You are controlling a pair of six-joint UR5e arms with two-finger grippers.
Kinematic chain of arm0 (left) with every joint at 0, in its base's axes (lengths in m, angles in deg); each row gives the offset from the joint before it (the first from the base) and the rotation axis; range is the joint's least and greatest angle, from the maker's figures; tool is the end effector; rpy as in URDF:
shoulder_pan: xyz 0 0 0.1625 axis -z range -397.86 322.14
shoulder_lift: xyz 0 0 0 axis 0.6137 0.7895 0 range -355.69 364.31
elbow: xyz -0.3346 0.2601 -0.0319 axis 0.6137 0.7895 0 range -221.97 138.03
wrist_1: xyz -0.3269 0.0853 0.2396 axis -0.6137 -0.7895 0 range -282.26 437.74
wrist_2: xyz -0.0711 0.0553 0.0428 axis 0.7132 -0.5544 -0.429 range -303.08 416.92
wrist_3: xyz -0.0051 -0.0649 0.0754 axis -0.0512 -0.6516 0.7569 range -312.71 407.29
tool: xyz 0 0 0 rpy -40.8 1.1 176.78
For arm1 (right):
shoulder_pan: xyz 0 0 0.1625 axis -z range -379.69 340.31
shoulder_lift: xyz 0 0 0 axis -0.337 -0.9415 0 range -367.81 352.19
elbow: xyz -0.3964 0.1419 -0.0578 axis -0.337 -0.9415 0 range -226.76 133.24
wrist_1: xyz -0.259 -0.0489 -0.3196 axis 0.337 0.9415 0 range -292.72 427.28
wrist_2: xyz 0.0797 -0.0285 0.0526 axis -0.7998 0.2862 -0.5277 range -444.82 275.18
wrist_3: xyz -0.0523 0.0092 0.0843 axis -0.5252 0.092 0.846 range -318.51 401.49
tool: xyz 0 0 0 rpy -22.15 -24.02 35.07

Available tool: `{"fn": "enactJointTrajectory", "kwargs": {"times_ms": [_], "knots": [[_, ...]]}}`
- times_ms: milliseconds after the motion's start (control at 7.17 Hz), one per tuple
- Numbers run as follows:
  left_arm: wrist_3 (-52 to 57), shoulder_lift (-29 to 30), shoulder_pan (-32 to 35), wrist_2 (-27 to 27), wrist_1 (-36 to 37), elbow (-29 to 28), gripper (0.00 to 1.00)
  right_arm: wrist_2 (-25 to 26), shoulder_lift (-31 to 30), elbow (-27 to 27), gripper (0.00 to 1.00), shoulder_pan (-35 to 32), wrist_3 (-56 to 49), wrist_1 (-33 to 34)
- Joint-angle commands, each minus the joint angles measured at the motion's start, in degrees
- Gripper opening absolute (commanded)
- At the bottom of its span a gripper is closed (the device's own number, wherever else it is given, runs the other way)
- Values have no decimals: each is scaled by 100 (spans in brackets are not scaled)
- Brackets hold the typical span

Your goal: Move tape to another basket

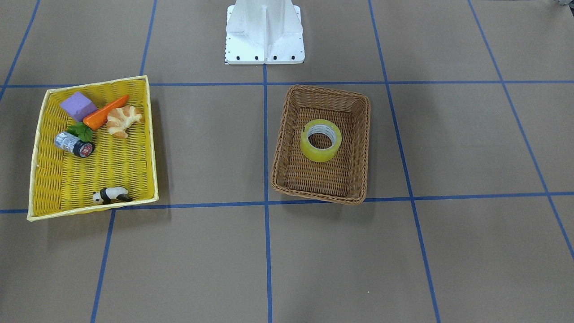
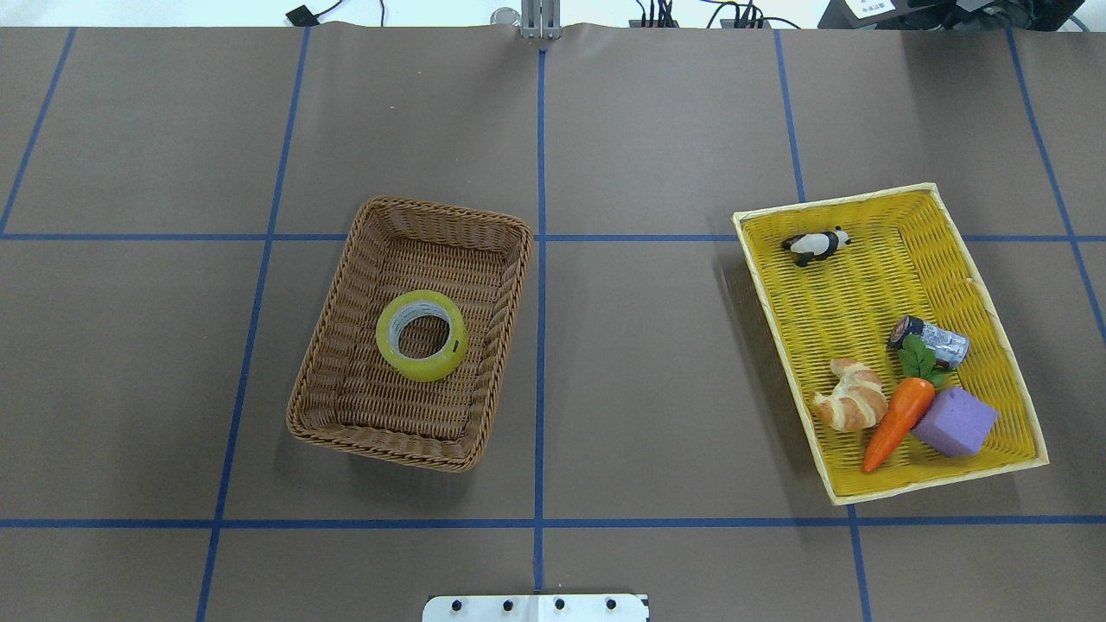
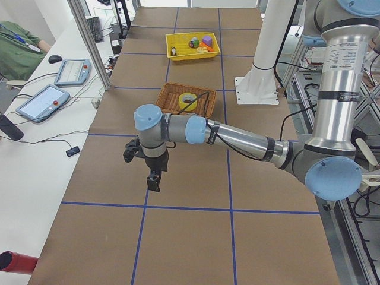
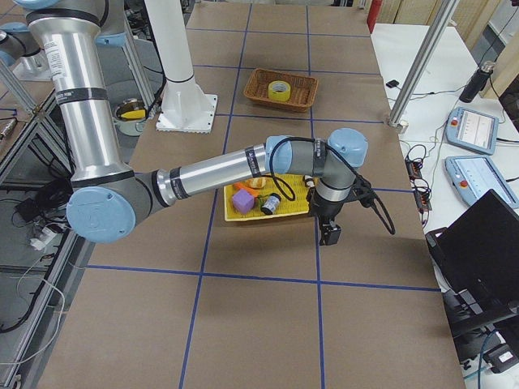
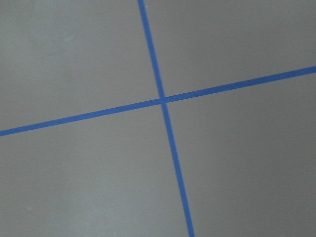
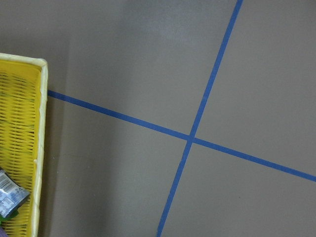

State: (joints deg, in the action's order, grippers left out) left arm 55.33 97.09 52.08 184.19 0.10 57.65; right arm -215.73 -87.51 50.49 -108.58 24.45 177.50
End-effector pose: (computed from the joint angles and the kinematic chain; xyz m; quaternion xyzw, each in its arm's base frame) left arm -0.0724 -0.5035 0.5820 0.0226 0.3188 0.0670 0.9452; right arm 0.0574 -0.5473 0.5422 0.0268 -0.3491 -0.1398 0.9262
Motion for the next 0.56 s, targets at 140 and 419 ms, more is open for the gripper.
{"fn": "enactJointTrajectory", "kwargs": {"times_ms": [140, 419], "knots": [[110, -67, 410, 78, -498, -802, 98, -180, -448, -379, 100, -32, -9, -123], [50, -181, 401, 104, -507, -795, 98, -162, -765, -443, 100, -32, -1, -719]]}}
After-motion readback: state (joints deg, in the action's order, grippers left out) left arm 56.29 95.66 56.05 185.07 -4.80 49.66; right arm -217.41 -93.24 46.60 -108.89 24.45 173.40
